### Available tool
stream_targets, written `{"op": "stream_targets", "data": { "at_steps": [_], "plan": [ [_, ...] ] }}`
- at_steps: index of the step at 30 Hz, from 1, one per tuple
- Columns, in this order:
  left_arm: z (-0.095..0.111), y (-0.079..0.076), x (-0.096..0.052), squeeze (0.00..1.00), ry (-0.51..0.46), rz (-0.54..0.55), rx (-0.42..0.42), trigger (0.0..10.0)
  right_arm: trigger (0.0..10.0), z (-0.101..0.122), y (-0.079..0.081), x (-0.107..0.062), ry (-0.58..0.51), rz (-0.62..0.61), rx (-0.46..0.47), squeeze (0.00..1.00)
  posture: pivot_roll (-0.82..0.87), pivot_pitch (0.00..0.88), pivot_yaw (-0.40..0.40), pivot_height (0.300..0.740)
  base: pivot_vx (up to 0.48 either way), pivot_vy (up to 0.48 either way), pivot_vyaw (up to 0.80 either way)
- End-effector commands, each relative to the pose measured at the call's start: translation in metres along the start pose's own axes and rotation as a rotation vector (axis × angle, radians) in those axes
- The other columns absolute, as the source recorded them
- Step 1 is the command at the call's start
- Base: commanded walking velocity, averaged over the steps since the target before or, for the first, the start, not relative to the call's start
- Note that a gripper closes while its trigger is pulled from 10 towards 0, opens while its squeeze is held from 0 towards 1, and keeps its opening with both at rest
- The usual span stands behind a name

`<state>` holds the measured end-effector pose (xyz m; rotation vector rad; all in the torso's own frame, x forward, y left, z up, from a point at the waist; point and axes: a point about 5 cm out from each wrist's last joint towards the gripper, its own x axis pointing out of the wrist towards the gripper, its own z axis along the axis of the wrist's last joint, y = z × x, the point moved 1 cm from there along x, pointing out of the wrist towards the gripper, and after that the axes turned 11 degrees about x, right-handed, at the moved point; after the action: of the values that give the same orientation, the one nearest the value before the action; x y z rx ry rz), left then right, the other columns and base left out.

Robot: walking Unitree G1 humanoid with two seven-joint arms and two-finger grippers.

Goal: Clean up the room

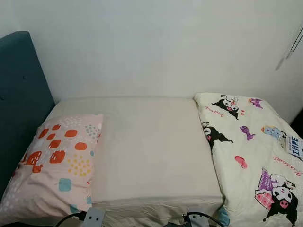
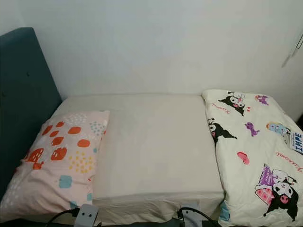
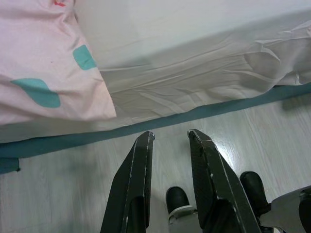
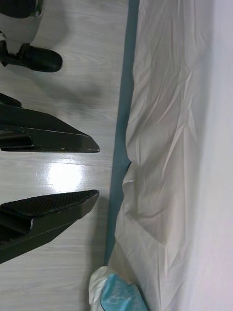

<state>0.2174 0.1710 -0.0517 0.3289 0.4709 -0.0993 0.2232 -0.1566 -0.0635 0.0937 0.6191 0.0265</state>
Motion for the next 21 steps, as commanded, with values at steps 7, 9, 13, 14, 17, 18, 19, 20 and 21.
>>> {"op": "stream_targets", "data": {
  "at_steps": [7, 9, 13, 14, 17, 18, 19, 20, 21],
  "plan": [
    [0.003, -0.004, 0.0, 0.0, -0.017, -0.014, 0.0, 10.0, 10.0, -0.001, -0.006, -0.001, 0.002, -0.024, 0.018, 0.0, 0.03, 0.101, -0.071, 0.74, 0.0, 0.0, 0.0],
    [0.002, -0.005, 0.0, 0.0, -0.005, -0.012, 0.004, 10.0, 10.0, -0.001, -0.008, -0.001, 0.002, -0.025, 0.015, 0.0, 0.03, 0.109, -0.073, 0.74, 0.0, 0.0, 0.0],
    [0.002, -0.008, -0.001, 0.0, -0.009, -0.022, 0.007, 10.0, 10.0, -0.001, -0.014, -0.002, 0.005, -0.034, 0.01, 0.0, 0.02, 0.119, -0.057, 0.74, 0.0, 0.0, 0.0],
    [0.002, -0.009, -0.001, 0.0, -0.009, -0.027, 0.007, 10.0, 10.0, -0.001, -0.015, -0.003, 0.003, -0.04, 0.011, 0.0, 0.02, 0.119, -0.057, 0.74, 0.0, 0.0, 0.0],
    [0.001, -0.013, -0.001, 0.0, -0.004, -0.053, 0.018, 10.0, 10.0, -0.005, -0.02, -0.006, 0.009, -0.051, 0.008, 0.0, 0.01, 0.124, -0.053, 0.74, 0.0, 0.0, 0.0],
    [0.001, -0.013, -0.001, 0.0, -0.006, -0.058, 0.02, 10.0, 10.0, -0.006, -0.02, -0.006, 0.013, -0.045, -0.001, 0.0, 0.01, 0.126, -0.052, 0.74, 0.0, 0.0, 0.0],
    [0.001, -0.013, -0.001, 0.0, -0.006, -0.058, 0.02, 10.0, 10.0, -0.006, -0.02, -0.006, 0.013, -0.045, -0.001, 0.0, 0.01, 0.126, -0.052, 0.74, 0.0, 0.0, 0.0],
    [0.002, -0.013, -0.001, 0.0, -0.008, -0.06, 0.021, 10.0, 10.0, -0.007, -0.02, -0.007, 0.015, -0.041, -0.008, 0.0, 0.01, 0.126, -0.052, 0.74, 0.0, 0.0, 0.0],
    [0.002, -0.012, -0.001, 0.0, -0.006, -0.058, 0.016, 10.0, 10.0, -0.007, -0.021, -0.007, 0.016, -0.041, -0.008, 0.0, 0.01, 0.125, -0.046, 0.74, 0.0, 0.0, 0.0]
  ]
}}
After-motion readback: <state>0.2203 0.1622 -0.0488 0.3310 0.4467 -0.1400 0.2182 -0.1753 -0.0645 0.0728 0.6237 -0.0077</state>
